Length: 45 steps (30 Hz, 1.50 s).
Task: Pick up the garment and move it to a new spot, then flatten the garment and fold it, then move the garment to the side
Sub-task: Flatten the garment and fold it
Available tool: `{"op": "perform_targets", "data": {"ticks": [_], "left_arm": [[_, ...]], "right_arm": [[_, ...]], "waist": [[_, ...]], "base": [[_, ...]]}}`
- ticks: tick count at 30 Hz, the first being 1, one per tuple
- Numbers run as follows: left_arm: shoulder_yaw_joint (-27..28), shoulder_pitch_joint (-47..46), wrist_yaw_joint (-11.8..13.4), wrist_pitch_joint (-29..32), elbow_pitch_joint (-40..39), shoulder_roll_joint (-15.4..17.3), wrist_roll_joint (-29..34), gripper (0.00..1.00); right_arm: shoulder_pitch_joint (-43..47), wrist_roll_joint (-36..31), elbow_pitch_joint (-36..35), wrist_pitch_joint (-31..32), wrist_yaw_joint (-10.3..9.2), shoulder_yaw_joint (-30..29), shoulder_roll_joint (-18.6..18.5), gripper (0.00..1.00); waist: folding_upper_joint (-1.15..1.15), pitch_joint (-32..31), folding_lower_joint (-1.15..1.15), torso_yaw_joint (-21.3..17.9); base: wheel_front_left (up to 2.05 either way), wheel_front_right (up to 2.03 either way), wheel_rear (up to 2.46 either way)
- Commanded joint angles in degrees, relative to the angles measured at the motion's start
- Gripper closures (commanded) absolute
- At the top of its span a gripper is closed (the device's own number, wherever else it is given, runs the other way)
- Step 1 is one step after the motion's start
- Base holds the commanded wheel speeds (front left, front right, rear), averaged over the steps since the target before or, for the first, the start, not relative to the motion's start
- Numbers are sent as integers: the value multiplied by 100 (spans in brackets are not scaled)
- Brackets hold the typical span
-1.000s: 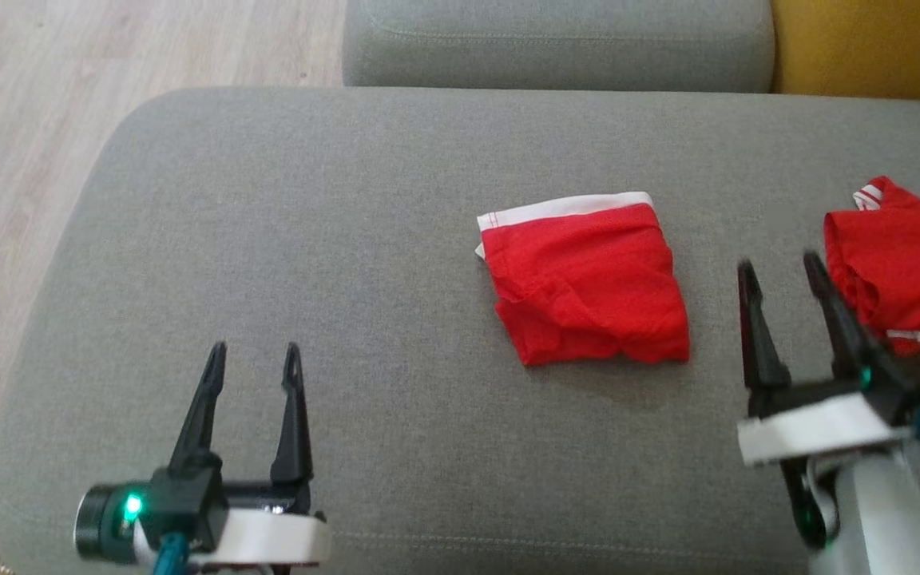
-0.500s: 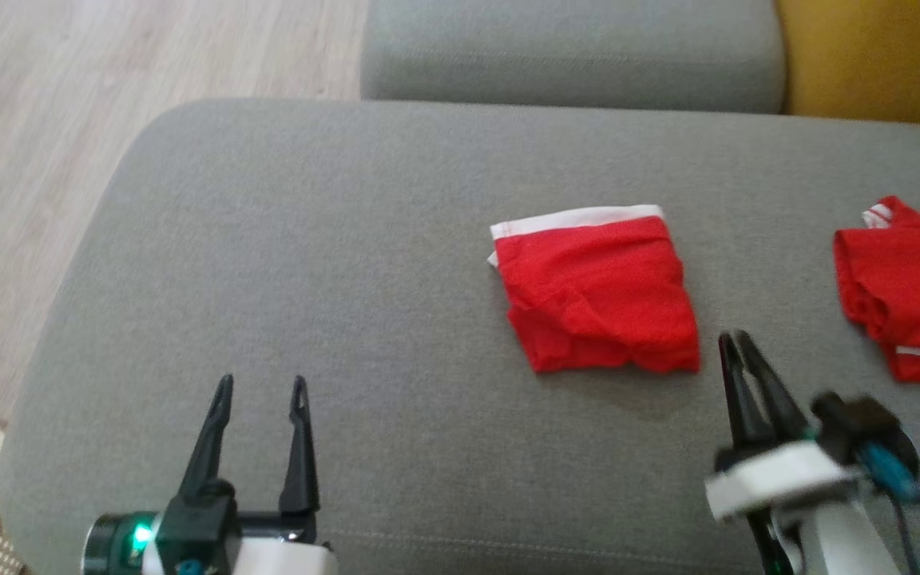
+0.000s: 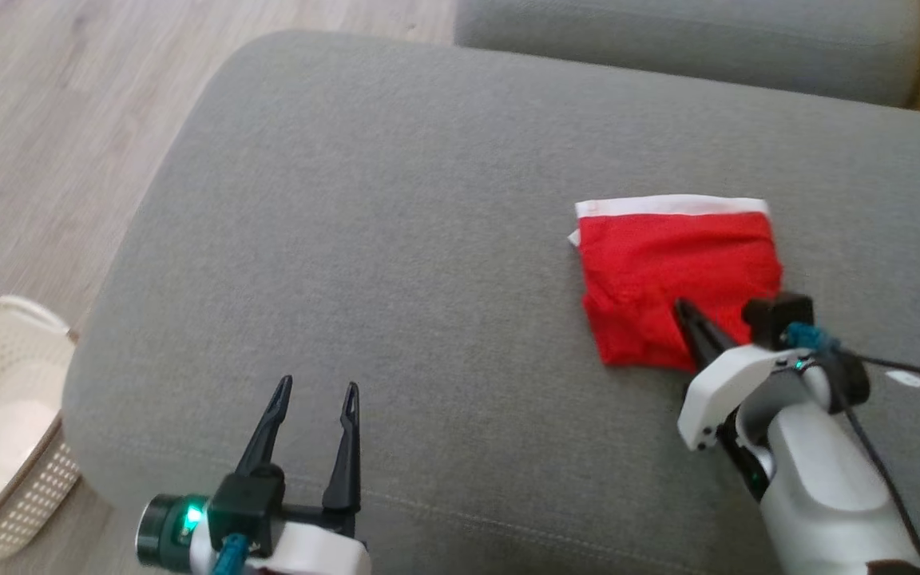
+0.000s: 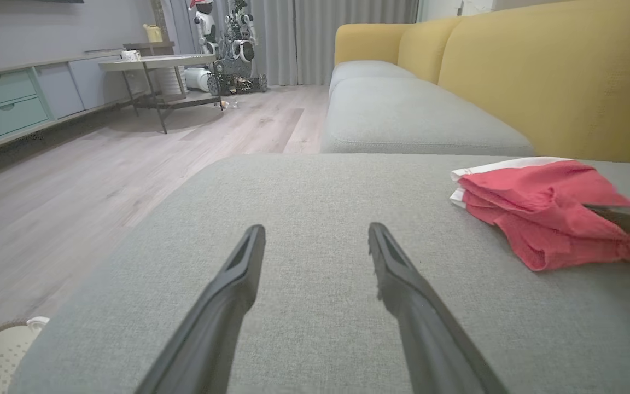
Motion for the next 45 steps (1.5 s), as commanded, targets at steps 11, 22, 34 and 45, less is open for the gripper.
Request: {"op": "perform_targets", "data": {"ticks": [11,22,34,45], "left_arm": [[251,-361,-7,-29,-95,-46,-127,0],[219,-365,-69,-29,-240,-56,-53,0],[-100,-571,-219,-29,-112,-60,89,0],[-116,-497,-154,-29,-61,-64,49,0]], "right_arm": [[179,947,121,-369,20,1346,305,100],[-201,1317,-563,-954,20,843,-31,100],[-895,896,1032,-1020,20,407,151,100],[-1072,1052,1780,-1022,20,498,391,100]], "waist": [[0,56,0,30],[0,64,0,-11],[0,143,0,355],[0,-32,0,270]], "base": [[0,0,0],[0,0,0],[0,0,0],[0,0,0]]}}
